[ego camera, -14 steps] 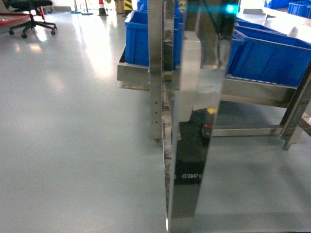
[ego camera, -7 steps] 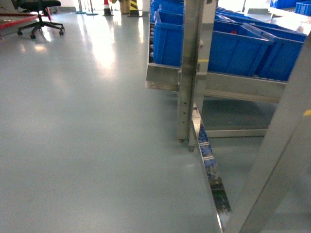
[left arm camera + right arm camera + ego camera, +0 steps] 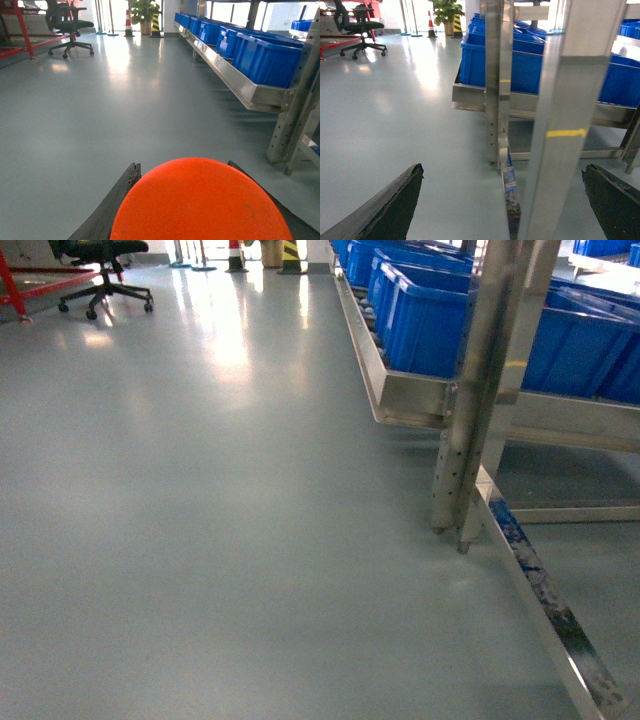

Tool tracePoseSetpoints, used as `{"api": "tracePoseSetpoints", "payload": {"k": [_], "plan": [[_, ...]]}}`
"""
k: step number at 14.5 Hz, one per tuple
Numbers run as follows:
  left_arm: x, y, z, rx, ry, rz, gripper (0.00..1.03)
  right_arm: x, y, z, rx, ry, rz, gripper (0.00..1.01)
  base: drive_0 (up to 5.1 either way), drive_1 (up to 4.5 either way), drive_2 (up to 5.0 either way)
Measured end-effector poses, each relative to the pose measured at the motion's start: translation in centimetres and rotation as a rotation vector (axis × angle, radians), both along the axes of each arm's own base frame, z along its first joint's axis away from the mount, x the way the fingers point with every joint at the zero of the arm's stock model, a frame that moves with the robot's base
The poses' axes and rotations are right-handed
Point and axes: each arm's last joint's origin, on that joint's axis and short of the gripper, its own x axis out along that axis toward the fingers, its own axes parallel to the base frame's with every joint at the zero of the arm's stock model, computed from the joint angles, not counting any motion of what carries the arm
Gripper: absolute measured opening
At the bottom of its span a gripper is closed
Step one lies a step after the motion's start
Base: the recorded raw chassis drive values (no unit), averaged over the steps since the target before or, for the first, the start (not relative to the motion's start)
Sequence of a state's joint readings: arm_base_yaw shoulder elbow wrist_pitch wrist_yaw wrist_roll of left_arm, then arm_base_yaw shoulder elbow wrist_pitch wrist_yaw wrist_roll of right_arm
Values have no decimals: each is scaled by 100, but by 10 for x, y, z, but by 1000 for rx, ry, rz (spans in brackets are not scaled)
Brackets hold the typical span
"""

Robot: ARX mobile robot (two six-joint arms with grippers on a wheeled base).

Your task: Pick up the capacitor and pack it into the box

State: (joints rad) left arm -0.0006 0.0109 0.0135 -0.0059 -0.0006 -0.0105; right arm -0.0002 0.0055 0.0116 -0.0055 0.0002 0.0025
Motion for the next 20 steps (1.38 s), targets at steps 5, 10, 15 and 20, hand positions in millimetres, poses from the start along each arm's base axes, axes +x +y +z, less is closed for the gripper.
{"api": "tracePoseSetpoints", "payload": {"k": [5, 10, 15, 20], "plan": [[0, 0, 0, 0, -1, -1, 43, 0, 0, 0, 0, -1, 0, 98, -500, 245, 245], [0, 0, 0, 0, 0, 0, 43, 0, 0, 0, 0, -2, 0, 98, -508, 238, 238], [0, 0, 0, 0, 1, 0, 43, 0, 0, 0, 0, 0, 0, 98, -498, 248, 248], [0, 0, 0, 0, 2, 0, 43, 0, 0, 1, 0, -6, 0, 98, -494, 252, 252]]}}
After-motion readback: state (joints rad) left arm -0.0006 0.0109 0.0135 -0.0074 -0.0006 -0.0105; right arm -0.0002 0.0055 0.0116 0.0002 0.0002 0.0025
